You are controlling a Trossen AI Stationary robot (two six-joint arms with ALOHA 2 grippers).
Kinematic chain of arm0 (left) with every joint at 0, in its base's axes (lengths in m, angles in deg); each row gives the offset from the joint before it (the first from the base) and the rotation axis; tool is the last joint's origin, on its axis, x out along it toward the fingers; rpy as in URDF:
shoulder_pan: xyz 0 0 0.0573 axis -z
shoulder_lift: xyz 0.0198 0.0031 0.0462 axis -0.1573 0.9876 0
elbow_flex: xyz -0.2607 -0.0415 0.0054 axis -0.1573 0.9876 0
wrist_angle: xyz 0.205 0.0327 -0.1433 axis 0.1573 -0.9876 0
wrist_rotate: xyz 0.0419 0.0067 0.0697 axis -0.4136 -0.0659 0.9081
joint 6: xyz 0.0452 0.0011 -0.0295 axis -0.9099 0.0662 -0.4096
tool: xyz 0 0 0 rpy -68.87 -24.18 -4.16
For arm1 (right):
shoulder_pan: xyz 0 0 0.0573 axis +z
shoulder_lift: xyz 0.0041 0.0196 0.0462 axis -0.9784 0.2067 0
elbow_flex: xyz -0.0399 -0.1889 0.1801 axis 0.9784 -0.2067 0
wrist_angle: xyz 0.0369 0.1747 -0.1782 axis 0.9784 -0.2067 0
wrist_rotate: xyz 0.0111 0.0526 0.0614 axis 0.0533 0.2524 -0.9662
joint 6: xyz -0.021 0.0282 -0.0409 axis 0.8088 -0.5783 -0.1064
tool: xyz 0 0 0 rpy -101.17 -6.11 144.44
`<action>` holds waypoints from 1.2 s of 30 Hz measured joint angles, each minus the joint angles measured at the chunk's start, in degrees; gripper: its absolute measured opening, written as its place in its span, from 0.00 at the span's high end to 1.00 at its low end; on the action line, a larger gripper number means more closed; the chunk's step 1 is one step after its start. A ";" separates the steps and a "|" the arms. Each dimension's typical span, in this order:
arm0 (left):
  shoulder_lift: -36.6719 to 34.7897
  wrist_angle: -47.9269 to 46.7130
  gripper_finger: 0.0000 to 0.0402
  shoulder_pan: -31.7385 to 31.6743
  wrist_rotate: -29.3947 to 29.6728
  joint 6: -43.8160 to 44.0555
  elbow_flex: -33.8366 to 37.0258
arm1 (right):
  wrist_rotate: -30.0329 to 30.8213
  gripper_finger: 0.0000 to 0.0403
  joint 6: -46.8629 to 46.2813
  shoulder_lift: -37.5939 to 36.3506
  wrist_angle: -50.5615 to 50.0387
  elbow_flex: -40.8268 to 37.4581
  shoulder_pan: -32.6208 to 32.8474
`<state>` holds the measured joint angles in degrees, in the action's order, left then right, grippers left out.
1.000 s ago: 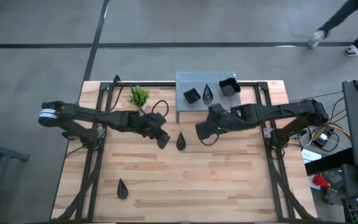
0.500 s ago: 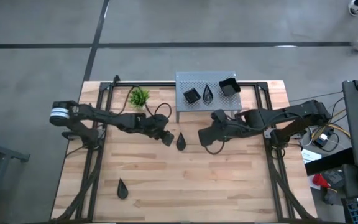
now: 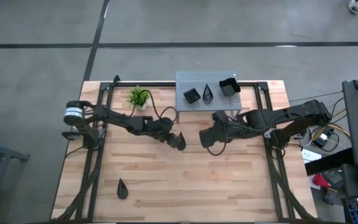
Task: Pick & Place Mini shaped plates
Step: Stack the black drop-shaped plate on top of the black drop-shaped plate on the shelf
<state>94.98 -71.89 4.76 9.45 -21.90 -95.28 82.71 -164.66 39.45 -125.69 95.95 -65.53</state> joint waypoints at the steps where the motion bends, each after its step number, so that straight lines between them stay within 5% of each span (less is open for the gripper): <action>1: 0.32 0.90 0.70 -0.01 0.01 0.01 0.00 | 0.00 0.84 0.00 0.00 0.00 0.00 0.00; 26: 4.60 6.43 0.71 -0.96 -0.35 -0.21 0.37 | -0.01 0.84 0.01 0.00 0.07 0.00 0.00; 36: 4.58 7.95 0.98 -1.07 -0.52 -4.35 0.37 | -0.01 0.84 -0.27 0.00 0.11 0.00 0.00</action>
<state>99.56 -63.94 3.68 8.92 -26.25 -94.91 82.69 -164.93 39.45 -125.58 95.95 -65.53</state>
